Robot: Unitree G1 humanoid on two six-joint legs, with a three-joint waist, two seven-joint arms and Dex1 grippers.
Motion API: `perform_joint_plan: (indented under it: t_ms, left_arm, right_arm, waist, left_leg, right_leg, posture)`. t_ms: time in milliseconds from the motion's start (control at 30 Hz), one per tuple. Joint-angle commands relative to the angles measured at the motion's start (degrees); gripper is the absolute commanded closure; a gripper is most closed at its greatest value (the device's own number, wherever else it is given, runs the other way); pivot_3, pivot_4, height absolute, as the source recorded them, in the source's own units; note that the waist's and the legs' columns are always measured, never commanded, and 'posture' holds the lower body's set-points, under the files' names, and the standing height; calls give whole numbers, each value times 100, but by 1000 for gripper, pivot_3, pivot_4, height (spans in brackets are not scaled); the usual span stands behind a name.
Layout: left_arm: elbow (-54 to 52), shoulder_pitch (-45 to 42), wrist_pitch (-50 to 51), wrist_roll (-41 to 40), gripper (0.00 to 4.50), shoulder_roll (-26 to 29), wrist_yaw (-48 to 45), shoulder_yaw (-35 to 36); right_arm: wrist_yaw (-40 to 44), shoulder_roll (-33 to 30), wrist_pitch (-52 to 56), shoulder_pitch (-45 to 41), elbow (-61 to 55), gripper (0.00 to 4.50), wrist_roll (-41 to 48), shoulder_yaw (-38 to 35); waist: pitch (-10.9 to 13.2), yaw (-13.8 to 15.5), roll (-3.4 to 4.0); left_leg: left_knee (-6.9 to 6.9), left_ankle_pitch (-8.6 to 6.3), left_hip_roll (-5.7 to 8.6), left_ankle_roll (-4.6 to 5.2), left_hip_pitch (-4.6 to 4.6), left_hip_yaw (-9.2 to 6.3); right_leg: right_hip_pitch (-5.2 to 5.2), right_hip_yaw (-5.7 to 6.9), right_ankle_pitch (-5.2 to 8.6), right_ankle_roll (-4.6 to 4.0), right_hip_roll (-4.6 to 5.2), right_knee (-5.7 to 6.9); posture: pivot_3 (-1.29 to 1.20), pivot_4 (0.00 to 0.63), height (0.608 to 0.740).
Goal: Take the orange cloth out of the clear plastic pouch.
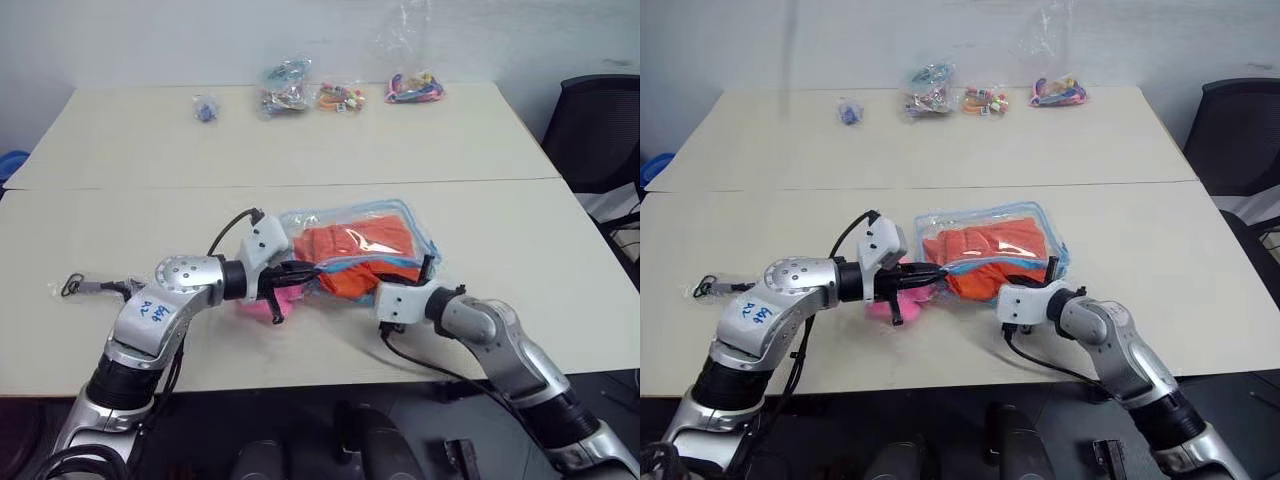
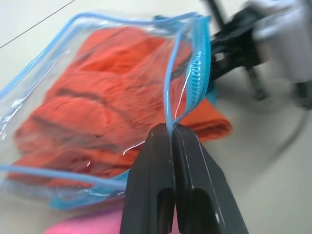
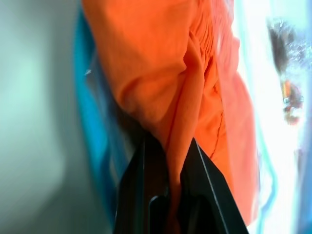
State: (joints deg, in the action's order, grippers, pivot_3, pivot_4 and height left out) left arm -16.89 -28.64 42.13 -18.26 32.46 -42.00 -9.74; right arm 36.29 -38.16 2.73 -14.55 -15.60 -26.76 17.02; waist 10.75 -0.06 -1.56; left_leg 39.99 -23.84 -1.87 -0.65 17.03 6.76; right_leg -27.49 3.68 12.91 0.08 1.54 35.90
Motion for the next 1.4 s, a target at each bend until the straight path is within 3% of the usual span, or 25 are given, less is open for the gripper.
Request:
perform_joint_plan:
  t_ms: [33,167,333,533,600,733,867,967,1100,1200,1400]
  left_arm:
    - [293,-146,-218,418,4500,-15,260,-115]
    - [775,-221,-545,954,4500,12,483,-323]
    - [1088,-312,-709,1108,4500,-53,481,-309]
    - [1261,-300,-995,1233,4500,204,200,-261]
    - [1382,-298,-1089,1346,3821,309,255,-196]
    - [1388,-189,-1287,1447,2612,602,7,-284]
    - [1057,-4,-1284,1236,1427,795,-376,-234]
    - [704,-13,-1029,818,1427,839,-746,-47]
    - [208,-115,-393,33,1427,1018,-1402,198]
    - [96,-226,-327,-262,1427,1284,-1825,342]
    - [533,-572,-606,-259,1427,1447,-2077,432]
  right_arm:
    - [417,-278,155,251,-976,4485,285,-433]
    - [1149,-558,857,563,-1881,4485,1172,-1092]
    - [2359,-855,2755,522,-2952,4485,3642,-2422]
    - [2518,-1425,3494,-191,-2595,4485,4897,-3633]
    - [2381,-1532,3482,-442,-2363,4500,4993,-3827]
    - [2071,-1744,3060,-658,-1771,4500,4721,-4141]
    - [1256,-1464,2595,-361,-1215,4500,4209,-4349]
    - [552,-1495,606,869,-413,4500,2646,-4063]
    - [-372,-1304,-1059,2155,1007,4500,1523,-3638]
    - [-882,-1352,-1750,2557,2014,4500,1023,-3332]
    - [-1381,-1889,-2505,2452,3028,4500,479,-3138]
  waist:
    - [0,-1,0]
    - [0,0,0]
    - [0,-2,0]
    - [0,-10,0]
    - [0,-14,0]
    - [0,-15,0]
    - [0,-12,0]
    - [-2,21,-5]
    - [-3,5,-5]
    - [-2,-21,-1]
    - [-3,-116,1]
  left_leg:
    - [0,0,0,0,-1,0]
    - [-1,0,0,0,-1,-1]
    - [0,-1,-4,0,-3,-2]
    - [-1,-3,-2,8,-4,-6]
    - [-2,-4,1,8,-5,-5]
    - [-5,-3,0,7,-5,-5]
    - [-10,-3,-6,6,-5,-1]
    - [-13,-2,-10,5,-4,1]
    - [-20,-1,-2,5,1,7]
    - [-18,1,-2,3,-4,12]
    - [-38,8,4,-7,-64,23]
  right_leg:
    - [0,0,0,0,-2,0]
    - [1,2,0,1,-1,-1]
    - [2,3,0,0,-3,2]
    - [5,5,-1,0,0,0]
    - [3,2,0,0,-2,2]
    - [1,2,0,-1,-3,0]
    - [-1,0,0,-1,-2,0]
    - [-1,0,0,-1,-1,-5]
    - [-3,1,2,4,3,-12]
    - [-4,-11,3,5,4,-5]
    - [40,-38,12,7,-3,-11]
  posture:
    - [0,150,740]
    - [0,150,740]
    - [0,150,740]
    - [0,150,740]
    - [0,150,740]
    - [0,150,740]
    - [0,150,740]
    - [0,150,740]
    - [0,150,740]
    - [0,150,740]
    - [0,150,740]
